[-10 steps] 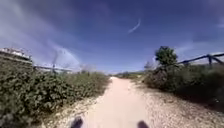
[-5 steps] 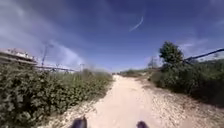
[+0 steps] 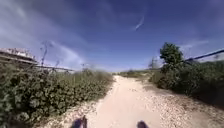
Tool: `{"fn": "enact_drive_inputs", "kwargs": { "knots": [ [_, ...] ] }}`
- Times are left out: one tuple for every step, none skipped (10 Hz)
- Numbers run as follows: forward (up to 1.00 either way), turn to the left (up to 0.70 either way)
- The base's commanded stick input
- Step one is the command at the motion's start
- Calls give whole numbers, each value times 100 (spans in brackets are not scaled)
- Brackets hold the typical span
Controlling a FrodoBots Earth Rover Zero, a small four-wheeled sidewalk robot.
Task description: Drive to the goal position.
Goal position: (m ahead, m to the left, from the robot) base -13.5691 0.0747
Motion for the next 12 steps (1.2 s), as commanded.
{"fn": "enact_drive_inputs", "kwargs": {
  "knots": [
    [0,-70],
    [0,-70],
    [0,-70],
    [0,-70],
    [0,-70],
    [0,-70],
    [0,-70],
    [0,-70],
    [0,-70],
    [0,-70],
    [0,-70],
    [0,-70]
  ]
}}
